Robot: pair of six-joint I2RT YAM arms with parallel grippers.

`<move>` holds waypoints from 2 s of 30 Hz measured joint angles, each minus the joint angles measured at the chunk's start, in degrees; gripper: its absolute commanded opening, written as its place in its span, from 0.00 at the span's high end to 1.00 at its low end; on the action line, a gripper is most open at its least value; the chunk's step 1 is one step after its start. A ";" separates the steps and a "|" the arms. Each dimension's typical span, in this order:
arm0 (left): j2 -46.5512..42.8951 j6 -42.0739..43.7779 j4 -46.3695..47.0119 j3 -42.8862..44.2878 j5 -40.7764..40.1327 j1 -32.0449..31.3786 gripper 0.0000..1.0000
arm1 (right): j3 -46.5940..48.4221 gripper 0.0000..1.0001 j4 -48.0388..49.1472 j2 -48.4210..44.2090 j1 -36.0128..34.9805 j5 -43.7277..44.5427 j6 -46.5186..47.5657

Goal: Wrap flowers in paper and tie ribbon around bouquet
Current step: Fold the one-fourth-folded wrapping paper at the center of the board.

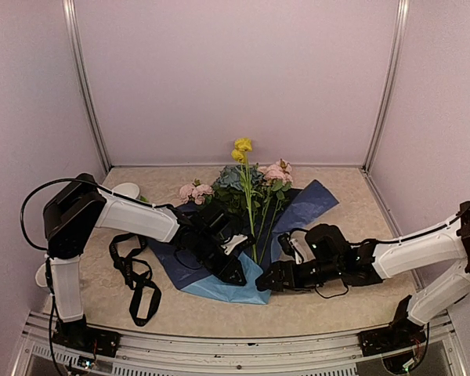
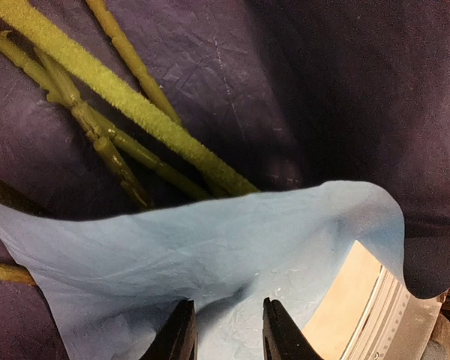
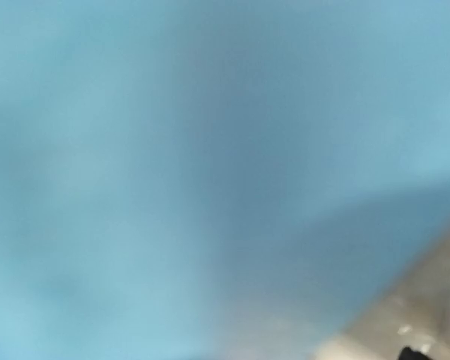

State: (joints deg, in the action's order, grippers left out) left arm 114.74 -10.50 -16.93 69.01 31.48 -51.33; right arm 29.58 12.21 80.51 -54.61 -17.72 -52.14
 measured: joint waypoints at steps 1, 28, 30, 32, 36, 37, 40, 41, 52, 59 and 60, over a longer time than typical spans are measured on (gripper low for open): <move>0.00 -0.02 0.04 -0.04 0.00 0.00 0.69 | 0.96 0.00 -0.66 0.17 -1.16 1.05 0.33; -6.21 -4.66 14.69 -14.10 5.44 4.17 0.57 | 14.73 0.02 -0.39 16.87 -7.76 8.96 18.23; -8.09 -5.90 17.40 -17.29 5.66 4.85 0.55 | 14.73 0.02 -0.31 17.57 -7.76 8.92 18.73; -9.84 -7.19 20.39 -20.09 5.77 5.33 0.52 | 14.86 0.02 -0.17 17.86 -7.78 8.92 19.28; -13.18 -8.79 25.53 -22.82 6.62 5.95 0.45 | 15.65 0.03 -0.07 18.82 -7.80 8.85 19.76; -14.34 -9.16 27.45 -23.17 7.30 6.12 0.43 | 15.80 0.03 0.11 19.10 -7.80 8.81 19.82; -17.97 -9.77 30.95 -23.80 8.20 7.19 0.35 | 15.85 0.03 0.17 19.19 -7.87 8.76 19.85; -19.19 -9.99 32.09 -23.96 8.22 7.78 0.35 | 15.85 0.03 0.20 19.19 -7.87 8.76 19.82; -10.86 -17.55 34.67 -20.17 6.19 14.10 0.38 | 15.85 0.03 0.22 19.19 -7.87 8.74 19.76; -5.51 -25.00 42.25 -19.50 10.67 13.25 0.70 | 15.85 0.03 0.20 19.19 -7.87 8.74 19.76; -5.42 -25.59 42.88 -19.45 10.91 13.09 0.78 | 15.85 0.03 0.20 19.19 -7.87 8.72 19.76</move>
State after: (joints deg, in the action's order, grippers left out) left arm 109.32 -36.10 25.96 49.56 42.39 -38.24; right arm 45.43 12.40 99.70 -62.48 -8.99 -32.38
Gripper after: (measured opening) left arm 0.384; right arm 0.967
